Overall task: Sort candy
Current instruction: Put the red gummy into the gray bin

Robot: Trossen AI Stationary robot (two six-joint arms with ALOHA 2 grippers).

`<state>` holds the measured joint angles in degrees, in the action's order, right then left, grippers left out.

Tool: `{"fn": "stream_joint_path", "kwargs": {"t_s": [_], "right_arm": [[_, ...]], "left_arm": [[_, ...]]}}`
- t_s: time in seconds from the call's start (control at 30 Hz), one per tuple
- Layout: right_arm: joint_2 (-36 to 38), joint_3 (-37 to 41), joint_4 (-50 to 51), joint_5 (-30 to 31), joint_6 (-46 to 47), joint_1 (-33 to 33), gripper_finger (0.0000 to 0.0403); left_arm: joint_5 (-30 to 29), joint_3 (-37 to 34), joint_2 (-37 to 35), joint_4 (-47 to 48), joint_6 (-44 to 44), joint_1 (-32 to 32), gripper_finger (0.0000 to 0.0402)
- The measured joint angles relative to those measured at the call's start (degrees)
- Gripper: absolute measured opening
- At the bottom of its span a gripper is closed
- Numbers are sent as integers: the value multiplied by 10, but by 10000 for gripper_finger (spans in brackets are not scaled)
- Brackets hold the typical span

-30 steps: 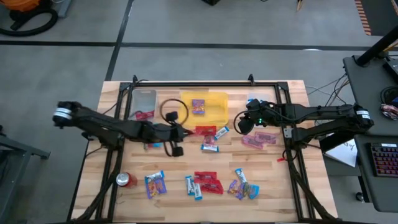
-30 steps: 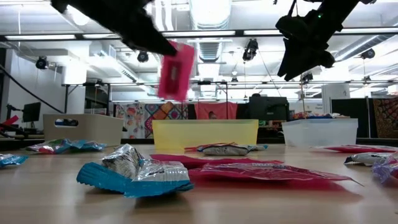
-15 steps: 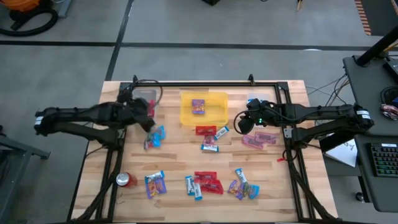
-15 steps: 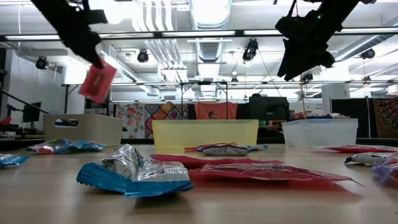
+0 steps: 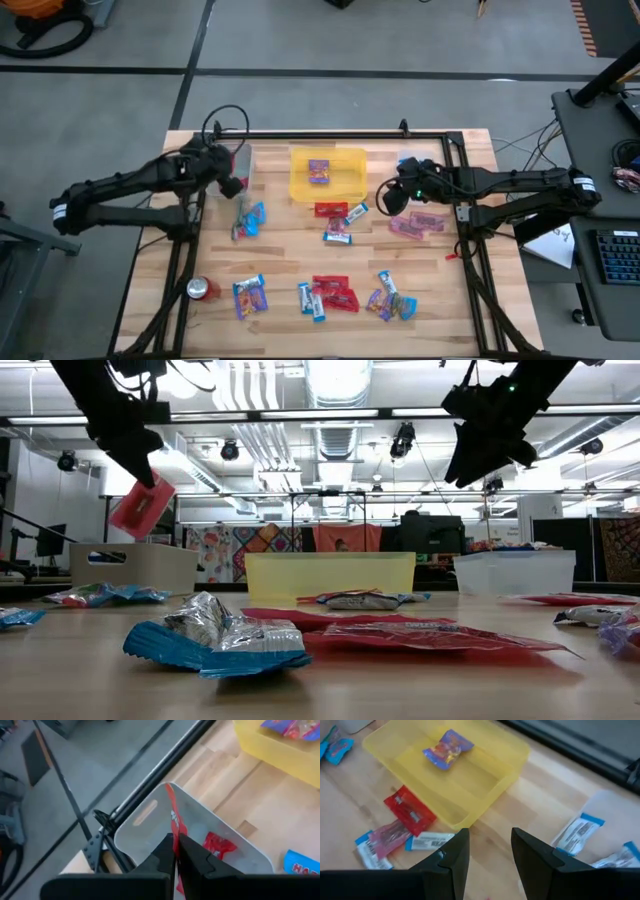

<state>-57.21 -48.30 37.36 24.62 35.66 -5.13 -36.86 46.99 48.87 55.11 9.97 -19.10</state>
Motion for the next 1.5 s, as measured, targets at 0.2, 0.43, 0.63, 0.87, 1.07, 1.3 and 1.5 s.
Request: {"fn": "stream_joint_path", "kwargs": {"t_s": [0.2,0.43,0.63,0.87,1.07,1.3,1.5], "right_arm": [[0,0,-54,21,-57,0,139],[-18,2,-129,38,-151,0,139],[-64,2,-205,40,-232,-2,139],[-100,2,-234,40,-233,-6,139],[-105,2,-249,40,-232,-21,139],[-102,1,-253,40,-228,-28,139],[-102,1,-253,35,-227,-28,139]], "left_arm": [[49,-3,9,-29,-24,-52,0],[123,-28,25,-105,-50,-75,0],[145,-42,50,-134,-50,-91,0],[220,-44,75,-130,-61,-139,0],[289,-56,103,-129,-92,-227,0],[281,-70,129,-151,-112,-273,0],[258,-68,130,-165,-125,-273,18]]}}
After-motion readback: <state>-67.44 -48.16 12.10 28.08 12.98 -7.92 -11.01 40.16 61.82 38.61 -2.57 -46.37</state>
